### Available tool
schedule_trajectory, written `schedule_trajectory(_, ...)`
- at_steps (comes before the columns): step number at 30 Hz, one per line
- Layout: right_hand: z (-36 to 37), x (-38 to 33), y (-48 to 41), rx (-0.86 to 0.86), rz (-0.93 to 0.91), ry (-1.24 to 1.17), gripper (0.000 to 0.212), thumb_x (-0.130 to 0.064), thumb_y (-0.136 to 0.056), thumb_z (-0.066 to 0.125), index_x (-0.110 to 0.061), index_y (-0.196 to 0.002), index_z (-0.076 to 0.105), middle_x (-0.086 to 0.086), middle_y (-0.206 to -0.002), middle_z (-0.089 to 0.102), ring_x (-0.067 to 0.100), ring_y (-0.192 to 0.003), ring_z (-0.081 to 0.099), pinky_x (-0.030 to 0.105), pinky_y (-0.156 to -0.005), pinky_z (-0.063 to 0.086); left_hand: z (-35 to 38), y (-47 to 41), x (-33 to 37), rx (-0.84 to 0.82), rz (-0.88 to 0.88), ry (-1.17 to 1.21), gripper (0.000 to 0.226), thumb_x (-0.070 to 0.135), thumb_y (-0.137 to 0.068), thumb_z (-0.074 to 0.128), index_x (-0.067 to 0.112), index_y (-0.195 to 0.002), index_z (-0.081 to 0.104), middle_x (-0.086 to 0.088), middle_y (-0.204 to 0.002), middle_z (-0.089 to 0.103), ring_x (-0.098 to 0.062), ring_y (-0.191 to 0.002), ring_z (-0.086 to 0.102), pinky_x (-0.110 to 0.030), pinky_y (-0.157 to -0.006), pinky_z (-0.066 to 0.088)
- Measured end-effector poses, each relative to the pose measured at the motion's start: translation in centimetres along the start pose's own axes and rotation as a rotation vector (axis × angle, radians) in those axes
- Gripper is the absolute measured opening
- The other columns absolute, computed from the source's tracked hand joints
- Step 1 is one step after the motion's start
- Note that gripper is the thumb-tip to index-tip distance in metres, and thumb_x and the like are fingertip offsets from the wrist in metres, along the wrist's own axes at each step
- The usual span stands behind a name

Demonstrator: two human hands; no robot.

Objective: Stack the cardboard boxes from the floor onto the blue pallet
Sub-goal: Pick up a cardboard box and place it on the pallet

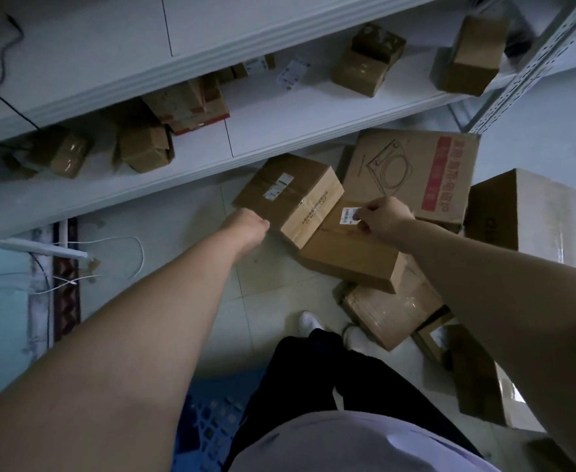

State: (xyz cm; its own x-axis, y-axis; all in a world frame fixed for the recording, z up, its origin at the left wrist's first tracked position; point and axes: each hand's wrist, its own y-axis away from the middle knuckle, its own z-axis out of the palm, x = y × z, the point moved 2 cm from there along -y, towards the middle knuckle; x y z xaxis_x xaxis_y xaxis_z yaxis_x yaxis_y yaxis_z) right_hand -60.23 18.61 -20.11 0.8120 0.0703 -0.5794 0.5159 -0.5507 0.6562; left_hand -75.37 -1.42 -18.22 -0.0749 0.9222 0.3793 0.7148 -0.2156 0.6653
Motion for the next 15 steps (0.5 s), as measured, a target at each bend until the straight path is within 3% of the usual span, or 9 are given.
schedule_trajectory(5, 0.0, -0.4, -0.1, 0.029, 0.029, -0.048, 0.014, -0.025, -0.097, 0.055, -0.017, -0.095, 0.066, -0.001, -0.082, 0.067, 0.008, -0.067, 0.059, 0.019, -0.054, 0.041, -0.2, -1.3, 2.1, -0.055, 0.060, -0.079, 0.026, 0.025, -0.095, 0.049, 0.009, -0.109, 0.064, -0.012, -0.111, 0.067, -0.031, -0.101, 0.065, -0.034, -0.077, 0.052)
schedule_trajectory(8, 0.2, -1.1, -1.1, 0.105, 0.031, -0.136, 0.017, -0.026, -0.096, 0.056, -0.016, -0.099, 0.069, -0.001, -0.086, 0.069, 0.013, -0.079, 0.066, 0.024, -0.067, 0.054, -1.0, -3.3, 3.7, -0.084, 0.126, -0.146, 0.028, 0.026, -0.095, 0.050, 0.010, -0.113, 0.064, -0.011, -0.115, 0.066, -0.030, -0.105, 0.064, -0.038, -0.090, 0.053)
schedule_trajectory(11, 1.1, -2.5, -2.2, 0.194, 0.053, -0.197, 0.015, -0.027, -0.095, 0.057, -0.017, -0.094, 0.069, -0.001, -0.086, 0.070, 0.016, -0.084, 0.068, 0.032, -0.079, 0.058, -2.1, -5.8, 4.5, -0.170, 0.202, -0.238, 0.021, 0.027, -0.096, 0.051, 0.016, -0.107, 0.065, -0.008, -0.115, 0.066, -0.028, -0.106, 0.063, -0.043, -0.097, 0.051)
schedule_trajectory(15, 4.5, -5.0, -2.7, 0.313, 0.158, -0.304, 0.015, -0.026, -0.095, 0.057, -0.015, -0.098, 0.067, 0.001, -0.088, 0.069, 0.014, -0.082, 0.067, 0.026, -0.070, 0.055, -4.8, -9.6, 4.1, -0.277, 0.308, -0.350, 0.017, 0.028, -0.098, 0.047, 0.020, -0.096, 0.063, -0.005, -0.108, 0.066, -0.024, -0.101, 0.063, -0.039, -0.089, 0.052)
